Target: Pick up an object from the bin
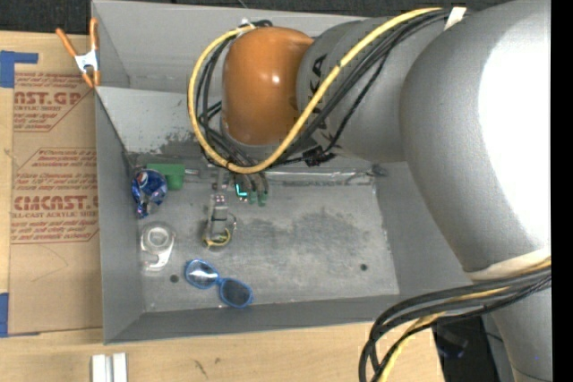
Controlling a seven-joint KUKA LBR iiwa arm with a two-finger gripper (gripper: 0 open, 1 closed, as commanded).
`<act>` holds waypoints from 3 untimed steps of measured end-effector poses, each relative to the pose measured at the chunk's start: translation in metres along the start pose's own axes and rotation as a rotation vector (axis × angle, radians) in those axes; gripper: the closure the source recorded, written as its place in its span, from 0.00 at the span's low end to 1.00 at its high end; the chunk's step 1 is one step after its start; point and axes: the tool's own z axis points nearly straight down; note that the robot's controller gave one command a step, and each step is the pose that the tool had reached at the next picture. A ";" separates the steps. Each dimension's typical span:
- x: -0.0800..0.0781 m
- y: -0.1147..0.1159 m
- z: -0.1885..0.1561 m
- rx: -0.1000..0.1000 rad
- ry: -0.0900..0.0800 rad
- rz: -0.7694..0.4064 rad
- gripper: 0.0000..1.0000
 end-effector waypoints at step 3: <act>0.015 -0.025 -0.078 -0.002 -0.017 -0.054 1.00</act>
Offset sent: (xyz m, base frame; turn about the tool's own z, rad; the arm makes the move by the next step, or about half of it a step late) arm -0.0237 -0.0281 -0.0603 -0.0621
